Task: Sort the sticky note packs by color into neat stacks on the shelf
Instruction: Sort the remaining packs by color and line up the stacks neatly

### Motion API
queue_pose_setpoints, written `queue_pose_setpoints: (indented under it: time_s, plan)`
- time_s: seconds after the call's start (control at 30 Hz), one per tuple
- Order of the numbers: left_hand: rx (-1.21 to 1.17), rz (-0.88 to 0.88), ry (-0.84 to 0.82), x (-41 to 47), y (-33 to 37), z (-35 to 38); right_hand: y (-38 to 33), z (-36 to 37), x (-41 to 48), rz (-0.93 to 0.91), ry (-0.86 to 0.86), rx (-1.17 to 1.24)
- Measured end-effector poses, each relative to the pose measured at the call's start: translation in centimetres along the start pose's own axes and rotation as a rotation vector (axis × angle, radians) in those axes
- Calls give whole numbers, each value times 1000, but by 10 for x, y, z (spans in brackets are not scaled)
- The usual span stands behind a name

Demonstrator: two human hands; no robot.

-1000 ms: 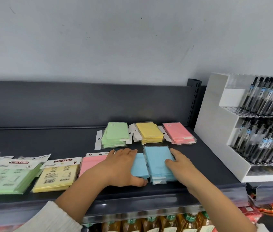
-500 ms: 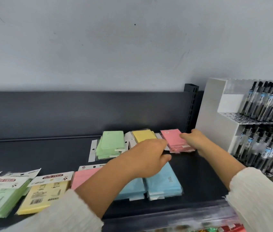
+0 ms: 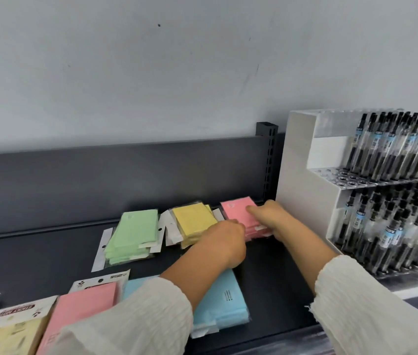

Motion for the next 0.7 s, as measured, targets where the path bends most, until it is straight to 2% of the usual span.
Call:
queue_pose_setpoints:
  time_s: [0.17,0.3,0.43,0.57,0.63,0.7]
  plan:
    - [26,-11,-1,-4,6,-3,7,-6,7,164,-101,272]
    - [50,-30,14,-10,6,-6,7,-2,7,186,-166,293]
    - [75,-24,-29,-14,7,-3,3,5,7,89,-84,244]
    - [31,-12,-50,-20,8,2,-3,1,-9,14,-13,378]
    - [-50,-17,16,-24,9,-6,-13,-15,-19,-78,91,383]
    - [-190,-22,150,-33,10,-22,-33,-28,-39,-217,170,379]
Point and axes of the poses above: each hand's wrist, its own x-axis towards the middle knuckle, its own z-axis out of the palm, y = z × x, the point moved 9 cm from there along x, towards the middle knuckle, and after that the axes turned 8 degrees about x, right-handed, at the moved point
